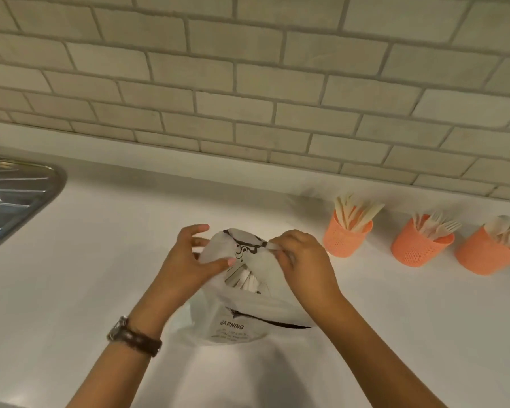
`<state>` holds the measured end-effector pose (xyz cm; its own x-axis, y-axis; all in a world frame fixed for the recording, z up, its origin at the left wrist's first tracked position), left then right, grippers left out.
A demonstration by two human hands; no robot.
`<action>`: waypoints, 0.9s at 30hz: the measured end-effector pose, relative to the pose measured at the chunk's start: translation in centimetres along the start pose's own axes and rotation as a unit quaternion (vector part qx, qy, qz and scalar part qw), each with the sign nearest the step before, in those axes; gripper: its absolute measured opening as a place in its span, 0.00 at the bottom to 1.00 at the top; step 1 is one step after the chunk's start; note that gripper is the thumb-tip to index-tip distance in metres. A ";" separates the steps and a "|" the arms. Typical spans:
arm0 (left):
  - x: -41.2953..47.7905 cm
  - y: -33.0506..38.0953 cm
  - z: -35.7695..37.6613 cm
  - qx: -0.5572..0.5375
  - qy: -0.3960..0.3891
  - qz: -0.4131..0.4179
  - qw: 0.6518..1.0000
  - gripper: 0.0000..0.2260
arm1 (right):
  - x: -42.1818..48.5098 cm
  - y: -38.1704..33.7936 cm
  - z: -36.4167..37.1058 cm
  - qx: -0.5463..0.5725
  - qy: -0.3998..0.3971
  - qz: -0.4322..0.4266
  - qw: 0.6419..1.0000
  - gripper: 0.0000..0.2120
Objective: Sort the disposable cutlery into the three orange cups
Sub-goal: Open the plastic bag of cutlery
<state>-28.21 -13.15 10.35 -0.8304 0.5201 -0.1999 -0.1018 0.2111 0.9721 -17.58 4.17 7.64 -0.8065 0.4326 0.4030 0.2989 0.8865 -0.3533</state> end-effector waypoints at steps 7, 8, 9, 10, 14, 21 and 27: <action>-5.6 -3.1 0.5 0.186 0.111 0.075 0.973 0.20 | 2.1 -0.1 0.0 0.305 -0.179 0.275 0.894 0.16; -5.4 -4.0 0.5 0.158 0.106 0.053 0.980 0.15 | 2.3 0.3 0.3 0.376 -0.223 0.334 0.835 0.15; -5.2 -4.6 0.4 0.095 0.106 0.027 0.989 0.08 | 2.5 0.7 0.3 0.445 -0.268 0.382 0.765 0.13; -4.8 -5.3 -0.1 0.008 0.105 -0.012 0.994 0.03 | 2.6 1.1 0.2 0.496 -0.306 0.413 0.700 0.11; -4.0 -6.4 -1.8 -0.415 0.019 -0.210 0.885 0.06 | 2.7 3.0 1.1 0.500 -0.324 0.472 0.650 0.06; -3.6 -7.4 -1.7 -0.550 -0.016 -0.193 0.812 0.30 | 2.3 2.7 2.0 0.231 -0.237 0.296 0.896 0.03; -4.8 -5.8 -2.0 -0.085 0.062 -0.009 0.994 0.22 | -1.2 0.0 -0.9 -0.077 -0.126 -0.014 0.989 0.16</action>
<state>-24.73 -18.48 5.95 -0.8875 0.4095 -0.2111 -0.2000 0.0702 0.9773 -16.12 3.75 7.94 -0.9115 0.3693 0.1811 0.3327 0.9209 -0.2033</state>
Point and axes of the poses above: each hand's wrist, its own x-axis towards the middle knuckle, its own z-axis out of the palm, y = z × x, the point moved 1 cm from there along x, towards the middle knuckle, and after that the axes turned 12 degrees about -x, right-handed, at the moved point
